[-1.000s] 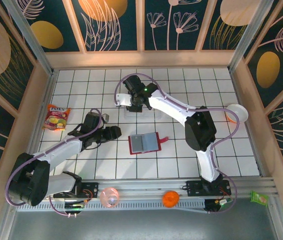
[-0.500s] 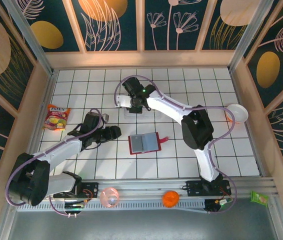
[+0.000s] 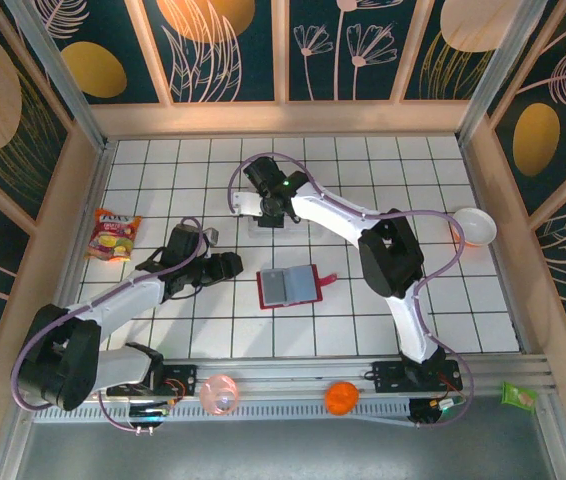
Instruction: Take the credit cards out of the card holder
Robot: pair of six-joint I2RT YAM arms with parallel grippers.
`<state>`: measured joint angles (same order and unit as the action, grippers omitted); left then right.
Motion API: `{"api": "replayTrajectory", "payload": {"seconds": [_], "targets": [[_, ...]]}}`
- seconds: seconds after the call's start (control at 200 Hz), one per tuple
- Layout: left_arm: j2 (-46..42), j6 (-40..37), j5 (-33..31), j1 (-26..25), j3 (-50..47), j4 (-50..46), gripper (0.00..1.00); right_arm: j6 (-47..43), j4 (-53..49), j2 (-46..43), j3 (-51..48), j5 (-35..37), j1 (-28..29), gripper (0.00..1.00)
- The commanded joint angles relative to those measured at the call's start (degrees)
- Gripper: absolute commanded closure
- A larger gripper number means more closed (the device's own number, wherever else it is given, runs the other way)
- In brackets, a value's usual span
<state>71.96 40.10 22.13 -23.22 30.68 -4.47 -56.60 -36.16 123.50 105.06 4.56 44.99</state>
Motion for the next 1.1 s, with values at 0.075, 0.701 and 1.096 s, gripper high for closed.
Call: {"api": "replayTrajectory", "payload": {"seconds": [0.075,0.701,1.096], "targets": [[0.9,-0.5,1.6,0.4,-0.5,1.7,0.44,1.1,-1.2,1.4,-0.8,0.0,-0.3,1.0],[1.5,-0.1,2.4,0.5,-1.1,3.1,0.44,3.6,5.0,0.7,-0.7,2.1,-0.2,0.72],[-1.7,1.2,1.9,0.4,-2.2,3.6,0.39,14.8,10.4,-1.2,4.3,-1.3,-0.4,0.66]]}}
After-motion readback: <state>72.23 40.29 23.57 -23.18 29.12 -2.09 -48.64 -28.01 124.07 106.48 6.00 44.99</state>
